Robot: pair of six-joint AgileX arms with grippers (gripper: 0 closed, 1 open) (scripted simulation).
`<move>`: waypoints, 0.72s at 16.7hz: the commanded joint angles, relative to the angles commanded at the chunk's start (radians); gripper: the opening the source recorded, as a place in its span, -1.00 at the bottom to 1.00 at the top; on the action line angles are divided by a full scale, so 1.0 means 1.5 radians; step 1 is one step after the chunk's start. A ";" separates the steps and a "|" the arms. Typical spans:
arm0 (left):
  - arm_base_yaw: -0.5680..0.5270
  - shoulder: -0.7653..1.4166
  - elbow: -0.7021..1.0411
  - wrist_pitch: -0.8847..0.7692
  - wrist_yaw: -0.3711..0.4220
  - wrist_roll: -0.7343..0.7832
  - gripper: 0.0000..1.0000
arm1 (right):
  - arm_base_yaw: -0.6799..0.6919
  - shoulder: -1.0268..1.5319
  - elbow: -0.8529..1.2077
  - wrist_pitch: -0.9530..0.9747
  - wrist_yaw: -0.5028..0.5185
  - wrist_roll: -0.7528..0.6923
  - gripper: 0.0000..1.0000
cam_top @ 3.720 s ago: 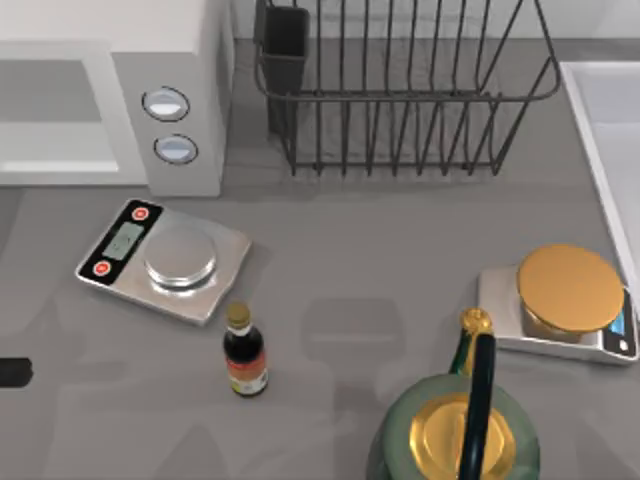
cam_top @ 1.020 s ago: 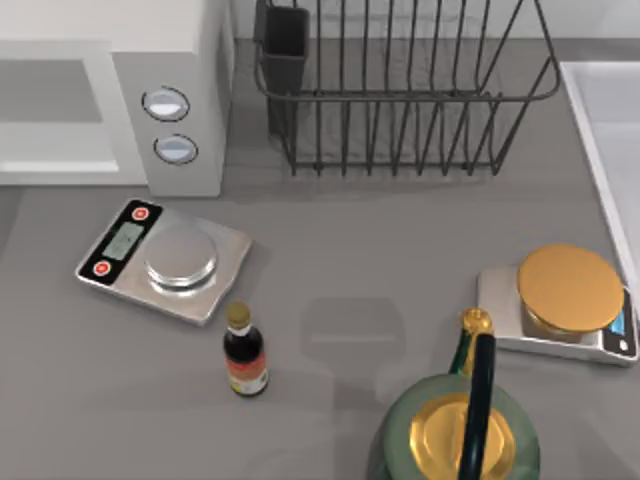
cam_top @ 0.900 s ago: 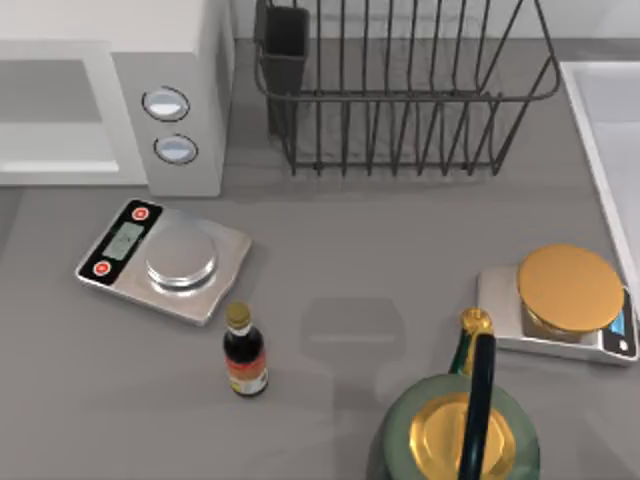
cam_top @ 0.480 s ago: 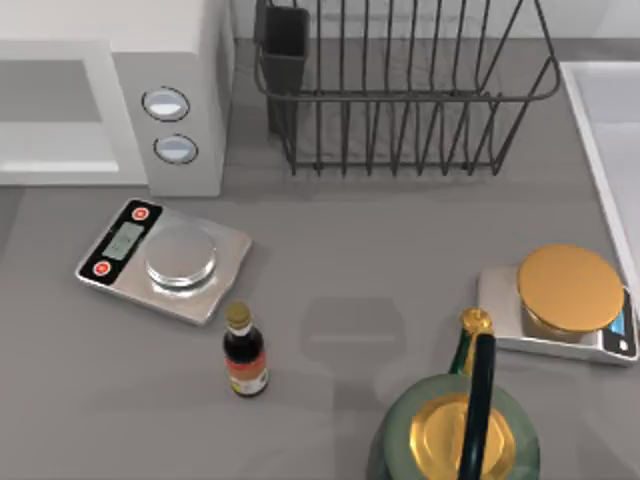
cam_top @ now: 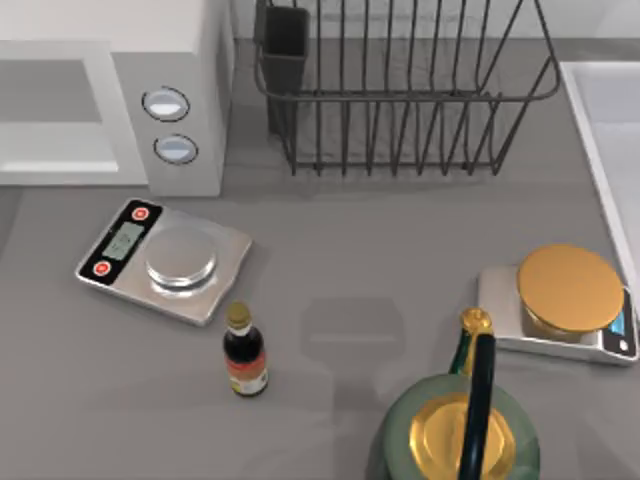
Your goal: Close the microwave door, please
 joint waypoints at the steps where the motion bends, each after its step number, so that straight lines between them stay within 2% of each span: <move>1: -0.008 -0.014 -0.016 0.009 -0.004 -0.009 -1.00 | 0.000 0.000 0.000 0.000 0.000 0.000 1.00; 8: -0.095 -0.173 -0.221 0.104 -0.047 -0.105 -1.00 | 0.000 0.000 0.000 0.000 0.000 0.000 1.00; 12: -0.108 -0.197 -0.246 0.118 -0.054 -0.120 -1.00 | 0.000 0.000 0.000 0.000 0.000 0.000 1.00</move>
